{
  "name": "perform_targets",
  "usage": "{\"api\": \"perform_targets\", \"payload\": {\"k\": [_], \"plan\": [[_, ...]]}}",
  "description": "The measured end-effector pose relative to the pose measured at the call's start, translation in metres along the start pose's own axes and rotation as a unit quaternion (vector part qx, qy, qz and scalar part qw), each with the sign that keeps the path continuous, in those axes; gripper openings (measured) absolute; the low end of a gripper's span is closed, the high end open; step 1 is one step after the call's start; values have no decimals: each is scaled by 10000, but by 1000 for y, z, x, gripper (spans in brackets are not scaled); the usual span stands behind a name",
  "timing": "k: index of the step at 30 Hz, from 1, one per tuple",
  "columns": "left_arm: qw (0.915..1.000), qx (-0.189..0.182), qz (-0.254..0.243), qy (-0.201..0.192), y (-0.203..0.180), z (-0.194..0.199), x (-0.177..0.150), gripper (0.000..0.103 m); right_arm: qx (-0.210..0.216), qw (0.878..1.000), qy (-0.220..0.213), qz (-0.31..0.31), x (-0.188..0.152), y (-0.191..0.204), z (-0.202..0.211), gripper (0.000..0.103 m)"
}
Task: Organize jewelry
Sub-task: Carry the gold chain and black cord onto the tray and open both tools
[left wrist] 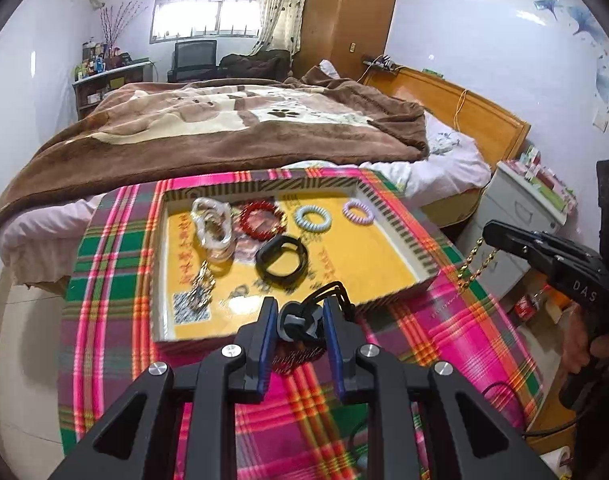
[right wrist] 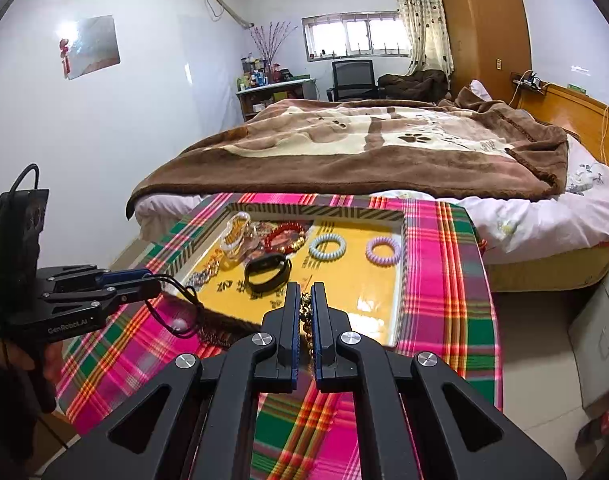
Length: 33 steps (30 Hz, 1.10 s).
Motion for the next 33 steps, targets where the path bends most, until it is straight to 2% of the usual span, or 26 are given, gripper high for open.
{"api": "perform_targets", "payload": {"k": [8, 16, 20, 26, 33], "plan": [[9998, -163, 39, 53, -16, -27, 27, 23, -49, 10000, -12, -71, 29, -23, -11, 4], [9993, -224, -15, 305, -41, -75, 39, 23, 30, 9995, 184, -257, 49, -51, -53, 4], [9986, -236, -13, 476, -48, -103, 41, 23, 7, 9985, 409, -355, 45, -68, -81, 4], [9965, -175, -38, 812, -51, -142, 41, 24, 371, 9946, 736, -630, 27, -86, -117, 4], [9946, -36, -146, 1029, -51, -168, 38, 24, 210, 9912, 1026, -809, 10, -107, -137, 5]]}}
Point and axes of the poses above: each gripper's, at about its wrist camera, not at the fingertips, and z roughly against the way its jaws point, y to its left, x to its top, the point moved 7 cm from there along -z, roughly the way its jaws point, and after that the axes turned 12 degrees about x, right-handed, at the moved point
